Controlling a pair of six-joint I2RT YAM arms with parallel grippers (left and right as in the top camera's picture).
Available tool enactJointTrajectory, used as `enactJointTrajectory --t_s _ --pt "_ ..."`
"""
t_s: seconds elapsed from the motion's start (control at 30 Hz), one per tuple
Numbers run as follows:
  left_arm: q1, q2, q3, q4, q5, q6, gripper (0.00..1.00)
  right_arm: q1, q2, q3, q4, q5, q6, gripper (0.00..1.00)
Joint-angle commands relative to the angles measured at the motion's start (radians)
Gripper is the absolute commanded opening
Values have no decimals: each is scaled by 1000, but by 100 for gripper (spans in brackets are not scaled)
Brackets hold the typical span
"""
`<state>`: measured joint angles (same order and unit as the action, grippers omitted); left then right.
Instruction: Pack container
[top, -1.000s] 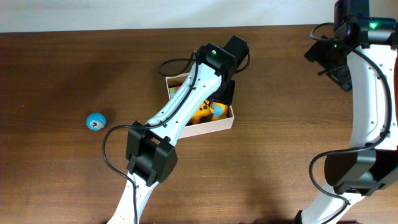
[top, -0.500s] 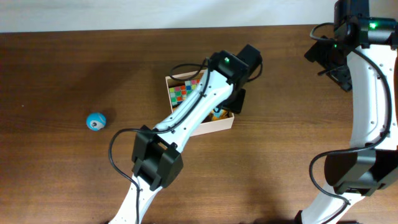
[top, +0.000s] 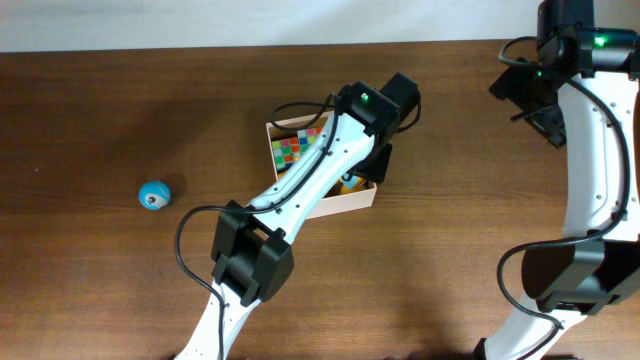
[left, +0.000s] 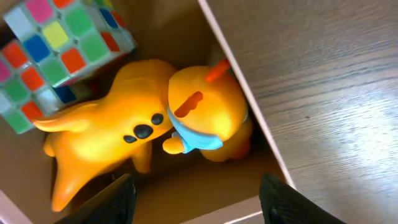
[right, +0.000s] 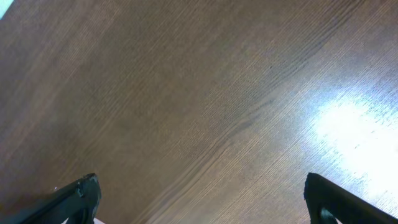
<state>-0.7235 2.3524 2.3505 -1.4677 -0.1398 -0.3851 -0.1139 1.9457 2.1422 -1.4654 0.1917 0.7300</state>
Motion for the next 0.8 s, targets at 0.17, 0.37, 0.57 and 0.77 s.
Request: enactJointTrajectory --t_s 0.17,0.37,0.57,0.77 --pt "3 -31 -59 33 -18 -3 65 -5 -9 10 0 2 3 99" --pt "3 -30 -60 31 -14 -3 65 -5 -9 10 0 2 3 99" --pt "-16 -30 -60 19 -14 -3 65 -5 -9 10 0 2 3 99" --pt "-47 -30 -60 19 -15 -3 65 -5 -9 10 0 2 3 99"
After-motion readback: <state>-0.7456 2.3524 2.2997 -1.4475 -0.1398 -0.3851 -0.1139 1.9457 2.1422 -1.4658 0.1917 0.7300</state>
